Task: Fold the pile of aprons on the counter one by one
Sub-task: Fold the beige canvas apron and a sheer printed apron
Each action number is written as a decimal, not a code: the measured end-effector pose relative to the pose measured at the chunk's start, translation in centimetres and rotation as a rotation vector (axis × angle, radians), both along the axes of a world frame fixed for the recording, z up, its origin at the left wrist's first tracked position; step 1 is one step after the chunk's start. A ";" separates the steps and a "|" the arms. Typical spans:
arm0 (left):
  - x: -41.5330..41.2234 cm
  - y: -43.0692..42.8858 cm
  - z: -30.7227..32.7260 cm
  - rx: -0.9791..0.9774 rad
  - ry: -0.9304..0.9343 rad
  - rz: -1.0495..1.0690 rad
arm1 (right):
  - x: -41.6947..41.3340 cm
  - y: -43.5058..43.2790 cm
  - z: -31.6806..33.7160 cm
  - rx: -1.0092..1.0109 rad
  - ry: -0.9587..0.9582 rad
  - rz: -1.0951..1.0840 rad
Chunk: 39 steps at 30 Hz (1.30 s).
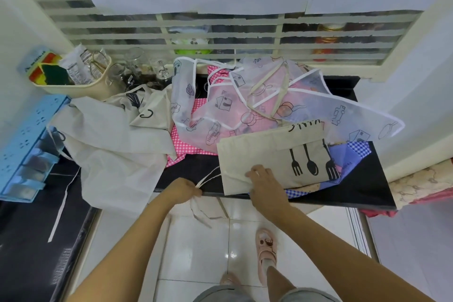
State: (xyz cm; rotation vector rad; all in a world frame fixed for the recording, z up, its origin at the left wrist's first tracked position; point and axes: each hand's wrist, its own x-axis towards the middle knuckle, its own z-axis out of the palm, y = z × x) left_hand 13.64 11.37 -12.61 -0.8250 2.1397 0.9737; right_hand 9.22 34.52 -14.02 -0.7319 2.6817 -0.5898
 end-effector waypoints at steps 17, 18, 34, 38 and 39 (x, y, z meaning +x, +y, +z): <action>-5.1 3.1 3.9 1.319 0.157 1.110 | -7.1 0.6 6.2 -0.602 -0.869 -0.309; -5.2 2.9 3.6 1.314 0.161 1.141 | -8.0 1.4 6.7 -0.623 -0.894 -0.283; -6.1 8.7 0.0 0.832 0.261 0.635 | -8.0 -3.9 1.4 -1.179 -0.900 -0.697; -6.0 9.8 -1.5 0.655 0.344 0.518 | -7.3 -3.6 0.2 -1.513 -1.282 -0.950; -5.8 9.7 -1.7 0.610 0.349 0.501 | -7.4 -3.5 -0.2 -1.552 -1.282 -0.995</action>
